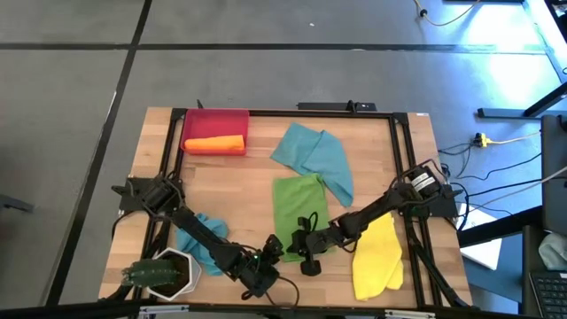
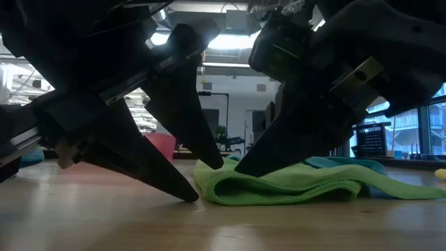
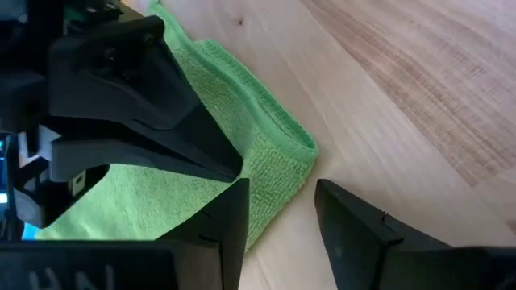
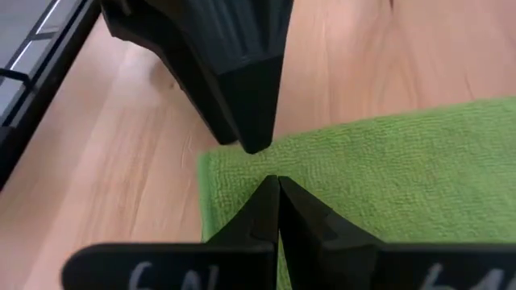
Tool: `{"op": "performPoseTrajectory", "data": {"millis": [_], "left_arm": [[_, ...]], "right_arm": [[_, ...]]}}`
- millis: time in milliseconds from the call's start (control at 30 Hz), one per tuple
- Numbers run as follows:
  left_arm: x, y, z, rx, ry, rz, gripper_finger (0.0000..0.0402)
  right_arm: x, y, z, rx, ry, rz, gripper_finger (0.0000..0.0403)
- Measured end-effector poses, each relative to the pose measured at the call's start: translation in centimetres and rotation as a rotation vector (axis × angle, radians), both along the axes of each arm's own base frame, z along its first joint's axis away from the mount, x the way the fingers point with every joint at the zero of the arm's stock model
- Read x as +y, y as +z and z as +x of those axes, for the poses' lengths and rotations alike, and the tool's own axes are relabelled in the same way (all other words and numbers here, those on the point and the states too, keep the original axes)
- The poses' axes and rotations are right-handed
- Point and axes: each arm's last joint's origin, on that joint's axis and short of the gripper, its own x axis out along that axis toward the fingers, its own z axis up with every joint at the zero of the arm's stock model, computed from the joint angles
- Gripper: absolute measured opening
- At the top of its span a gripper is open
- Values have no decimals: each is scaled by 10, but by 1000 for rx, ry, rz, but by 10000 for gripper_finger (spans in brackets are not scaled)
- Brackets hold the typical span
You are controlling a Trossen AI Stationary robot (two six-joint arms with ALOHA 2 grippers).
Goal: Roll microfiber towels into tight, uniform cylinder then place into a basket
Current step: Fold the green microfiber towel
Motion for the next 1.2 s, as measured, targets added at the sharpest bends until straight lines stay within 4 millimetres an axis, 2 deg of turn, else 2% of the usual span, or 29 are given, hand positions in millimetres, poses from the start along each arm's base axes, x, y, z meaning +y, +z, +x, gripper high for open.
{"op": "performPoseTrajectory", "data": {"millis": [400,700,867,1133,1200], "left_arm": [[-6,-6,5,-18,-90,33,137],[-3,-9,5,23,-126,90,127],[4,-9,8,44,-133,108,98],[11,-11,12,69,-134,85,14],[11,-11,12,67,-131,87,5]], "right_arm": [[-1,-1,0,16,-20,13,12],[-2,-2,0,22,-22,12,12],[-2,-2,0,26,-24,13,12],[-2,-2,0,26,-22,10,12],[-2,-2,0,24,-19,7,12]]}}
